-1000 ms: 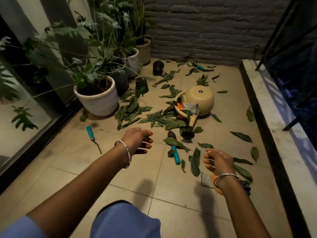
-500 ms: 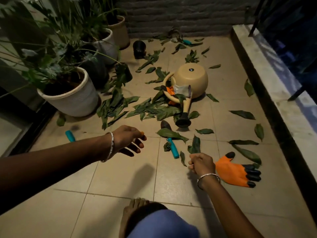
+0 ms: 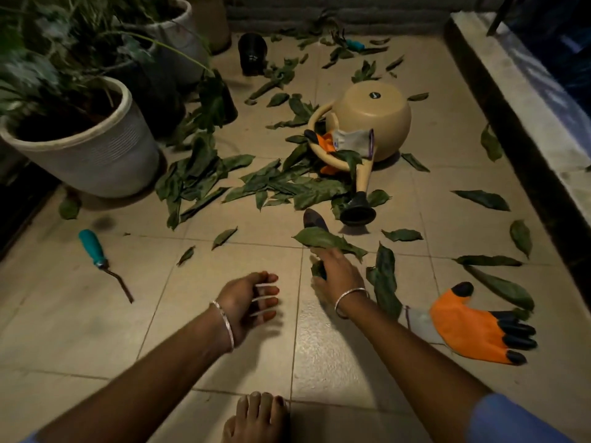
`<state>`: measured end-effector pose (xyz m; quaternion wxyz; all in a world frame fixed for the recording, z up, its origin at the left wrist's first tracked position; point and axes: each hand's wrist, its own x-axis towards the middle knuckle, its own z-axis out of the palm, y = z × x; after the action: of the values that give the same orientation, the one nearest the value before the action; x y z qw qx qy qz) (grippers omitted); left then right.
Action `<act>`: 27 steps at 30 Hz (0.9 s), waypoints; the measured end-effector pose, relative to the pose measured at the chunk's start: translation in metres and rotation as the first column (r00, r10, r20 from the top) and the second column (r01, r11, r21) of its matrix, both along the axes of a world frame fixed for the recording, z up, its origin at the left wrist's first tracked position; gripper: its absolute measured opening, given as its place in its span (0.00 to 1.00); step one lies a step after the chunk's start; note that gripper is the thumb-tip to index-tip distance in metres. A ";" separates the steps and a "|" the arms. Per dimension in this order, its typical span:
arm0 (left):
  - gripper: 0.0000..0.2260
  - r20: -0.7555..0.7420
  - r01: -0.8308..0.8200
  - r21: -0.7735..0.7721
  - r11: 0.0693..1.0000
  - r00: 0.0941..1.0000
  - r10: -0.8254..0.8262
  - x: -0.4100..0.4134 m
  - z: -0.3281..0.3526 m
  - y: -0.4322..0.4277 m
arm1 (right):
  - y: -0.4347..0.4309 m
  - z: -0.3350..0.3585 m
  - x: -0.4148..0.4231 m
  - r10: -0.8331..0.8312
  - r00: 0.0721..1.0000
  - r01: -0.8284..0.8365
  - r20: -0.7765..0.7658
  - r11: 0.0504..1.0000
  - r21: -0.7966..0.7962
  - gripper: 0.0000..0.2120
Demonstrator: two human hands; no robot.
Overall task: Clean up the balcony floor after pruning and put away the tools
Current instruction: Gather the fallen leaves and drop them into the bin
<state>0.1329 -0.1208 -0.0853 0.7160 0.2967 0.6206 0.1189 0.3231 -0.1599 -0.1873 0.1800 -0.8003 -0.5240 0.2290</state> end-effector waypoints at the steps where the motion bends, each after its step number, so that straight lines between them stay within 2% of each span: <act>1: 0.12 0.019 -0.024 -0.046 0.999 1.000 0.025 -0.007 -0.008 -0.007 | 0.001 -0.008 -0.002 0.021 0.997 -0.020 0.075 0.999 -0.025 0.23; 4: 0.11 0.033 -0.119 -0.117 0.986 0.992 0.124 -0.030 -0.024 -0.015 | -0.001 -0.030 -0.007 -0.020 0.988 0.027 0.150 0.999 -0.048 0.11; 7: 0.11 0.049 -0.217 -0.122 0.968 0.973 0.225 -0.049 -0.029 -0.011 | -0.004 -0.029 -0.015 -0.098 0.984 0.088 0.148 0.994 0.071 0.05; 9: 0.12 0.093 -0.291 -0.133 0.947 0.948 0.305 -0.058 -0.028 -0.006 | -0.001 -0.012 -0.031 -0.159 0.987 0.157 -0.009 0.967 0.199 0.03; 11: 0.13 0.137 -0.342 -0.131 0.931 0.923 0.359 -0.065 -0.025 0.001 | 0.006 0.011 -0.057 -0.141 0.962 0.213 -0.236 0.923 0.320 0.03; 14: 0.16 0.211 -0.366 -0.096 0.926 0.901 0.379 -0.074 -0.019 0.008 | 0.017 0.038 -0.112 0.049 0.902 0.139 -0.429 0.907 0.397 0.05; 17: 0.17 0.323 -0.364 -0.110 0.925 0.867 0.379 -0.086 -0.009 0.010 | 0.020 0.052 -0.158 0.222 0.837 0.006 -0.501 0.910 0.414 0.06; 19: 0.18 0.343 -0.408 -0.137 0.903 0.835 0.430 -0.096 -0.009 0.012 | 0.020 0.054 -0.178 0.323 0.824 -0.116 -0.466 0.900 0.420 0.07; 21: 0.14 0.285 -0.484 -0.141 0.864 0.816 0.503 -0.108 -0.015 0.016 | 0.023 0.049 -0.184 0.367 0.845 -0.179 -0.390 0.880 0.440 0.08; 24: 0.11 0.164 -0.559 -0.100 0.823 0.807 0.568 -0.132 -0.028 0.019 | 0.048 0.031 -0.173 0.262 0.882 -0.081 -0.392 0.904 0.421 0.05; 25: 0.11 0.160 -0.571 -0.092 0.816 0.800 0.578 -0.141 -0.032 0.020 | 0.062 0.022 -0.164 0.234 0.906 -0.076 -0.354 0.911 0.406 0.05; 27: 0.11 0.155 -0.570 -0.074 0.818 0.804 0.574 -0.159 -0.037 0.020 | 0.095 0.003 -0.143 0.261 0.952 -0.189 -0.158 0.911 0.367 0.13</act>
<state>-0.0259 -0.1003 -0.1222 0.7007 0.0762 0.6190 0.3466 0.1796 -0.0650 -0.1847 0.3432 -0.6621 -0.6242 0.2329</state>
